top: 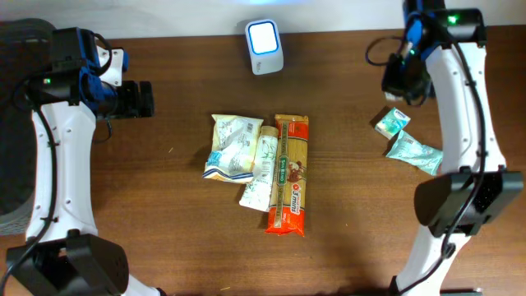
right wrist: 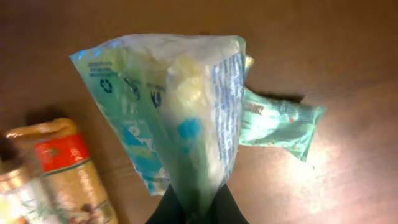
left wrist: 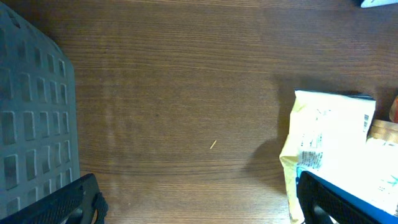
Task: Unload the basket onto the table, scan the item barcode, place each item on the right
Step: 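Place the second tissue pack on the right table side and release, then grasp the red-and-yellow spaghetti package with the right gripper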
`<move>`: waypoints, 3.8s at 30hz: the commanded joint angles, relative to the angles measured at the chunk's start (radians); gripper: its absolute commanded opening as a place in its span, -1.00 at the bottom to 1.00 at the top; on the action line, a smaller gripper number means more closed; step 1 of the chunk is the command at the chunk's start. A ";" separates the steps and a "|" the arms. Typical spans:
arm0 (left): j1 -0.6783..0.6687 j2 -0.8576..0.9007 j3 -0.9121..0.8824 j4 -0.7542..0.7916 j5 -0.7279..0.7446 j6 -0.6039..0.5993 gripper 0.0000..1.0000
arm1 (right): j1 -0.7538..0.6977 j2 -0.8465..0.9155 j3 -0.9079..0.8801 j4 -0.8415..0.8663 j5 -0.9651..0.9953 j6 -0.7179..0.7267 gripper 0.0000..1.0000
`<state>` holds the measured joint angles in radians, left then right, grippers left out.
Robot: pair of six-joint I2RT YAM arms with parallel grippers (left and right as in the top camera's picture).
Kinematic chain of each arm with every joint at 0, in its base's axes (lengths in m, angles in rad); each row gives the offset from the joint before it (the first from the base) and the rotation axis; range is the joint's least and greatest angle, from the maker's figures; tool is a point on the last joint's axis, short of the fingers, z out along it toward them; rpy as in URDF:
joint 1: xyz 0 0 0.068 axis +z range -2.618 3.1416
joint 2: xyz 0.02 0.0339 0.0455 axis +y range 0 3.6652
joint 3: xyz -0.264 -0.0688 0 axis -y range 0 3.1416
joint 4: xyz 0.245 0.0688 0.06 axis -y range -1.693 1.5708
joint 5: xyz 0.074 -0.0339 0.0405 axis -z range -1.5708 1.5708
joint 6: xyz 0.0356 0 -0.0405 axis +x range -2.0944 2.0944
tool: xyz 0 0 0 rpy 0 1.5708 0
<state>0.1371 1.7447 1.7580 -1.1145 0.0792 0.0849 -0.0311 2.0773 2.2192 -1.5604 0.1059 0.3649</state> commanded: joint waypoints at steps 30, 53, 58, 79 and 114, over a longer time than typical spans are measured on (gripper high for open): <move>0.003 -0.010 0.008 -0.002 0.011 -0.010 0.99 | 0.280 0.007 -0.767 0.539 -0.641 -0.094 0.07; 0.003 -0.010 0.008 -0.002 0.011 -0.010 0.99 | 0.256 -0.208 -0.637 0.126 0.114 0.011 -0.92; 0.003 -0.010 0.008 -0.002 0.011 -0.010 0.98 | 0.401 -0.029 -0.636 0.219 0.084 0.018 -0.78; 0.003 -0.010 0.008 -0.002 0.011 -0.010 0.99 | -0.048 -0.566 -0.328 -0.138 -0.489 -0.438 0.67; 0.003 -0.010 0.008 -0.002 0.011 -0.010 0.99 | -0.047 -0.386 -1.664 1.171 -0.819 -0.199 -0.91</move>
<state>0.1371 1.7447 1.7580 -1.1152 0.0792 0.0845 -0.0860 1.6524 0.5903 -0.4065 -0.8452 0.1356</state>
